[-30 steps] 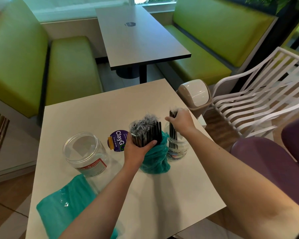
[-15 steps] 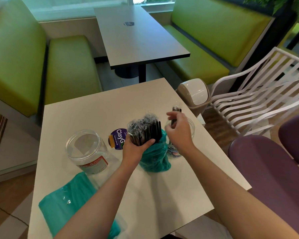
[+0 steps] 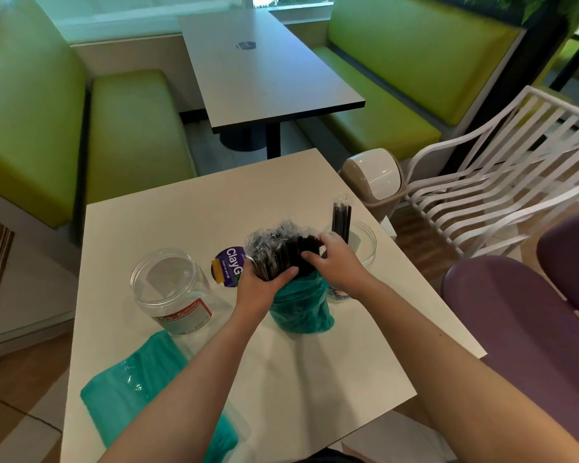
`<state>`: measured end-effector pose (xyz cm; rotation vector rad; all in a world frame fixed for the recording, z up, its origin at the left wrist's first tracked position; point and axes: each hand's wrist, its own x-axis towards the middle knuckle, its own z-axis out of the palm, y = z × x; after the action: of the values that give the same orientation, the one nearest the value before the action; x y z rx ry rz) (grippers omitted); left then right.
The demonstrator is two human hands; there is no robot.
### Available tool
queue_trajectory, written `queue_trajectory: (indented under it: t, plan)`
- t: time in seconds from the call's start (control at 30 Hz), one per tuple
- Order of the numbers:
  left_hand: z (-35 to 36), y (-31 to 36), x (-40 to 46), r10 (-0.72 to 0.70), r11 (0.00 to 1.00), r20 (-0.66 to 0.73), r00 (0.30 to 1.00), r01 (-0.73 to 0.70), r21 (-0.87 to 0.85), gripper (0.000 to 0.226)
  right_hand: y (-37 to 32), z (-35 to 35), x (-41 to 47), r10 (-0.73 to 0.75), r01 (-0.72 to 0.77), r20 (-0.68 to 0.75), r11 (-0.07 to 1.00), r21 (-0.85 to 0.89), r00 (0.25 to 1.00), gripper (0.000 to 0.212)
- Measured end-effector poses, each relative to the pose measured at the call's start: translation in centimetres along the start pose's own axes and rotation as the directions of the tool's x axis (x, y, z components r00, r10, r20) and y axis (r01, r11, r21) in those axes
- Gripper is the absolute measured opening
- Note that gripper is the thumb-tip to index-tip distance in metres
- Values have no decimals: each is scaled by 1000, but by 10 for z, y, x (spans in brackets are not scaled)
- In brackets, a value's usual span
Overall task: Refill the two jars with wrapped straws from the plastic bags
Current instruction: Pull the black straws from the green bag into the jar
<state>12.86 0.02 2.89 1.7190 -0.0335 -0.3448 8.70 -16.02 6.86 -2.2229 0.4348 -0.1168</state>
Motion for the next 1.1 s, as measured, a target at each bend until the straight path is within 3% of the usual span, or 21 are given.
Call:
queue_trajectory:
  t: [0.33,0.57,0.77,1.1]
  plan:
    - [2,0,0,21,999,3,1000,-21,31,82,-4,-2,-10,6,-11,28,985,172,1000,23]
    - [3,-1,-1,60,993,78,995,-68,96,98,-5,2,-11,6,-9,18,987,161,1000,18]
    - [5,1,-3,50,998,-8,999,-50,36,79,-7,-4,-9,7,-18,56,980,198,998,24]
    - [5,7,0,53,998,-66,996,-50,49,77,-8,-10,-15,-28,5,92,970,242,995,32]
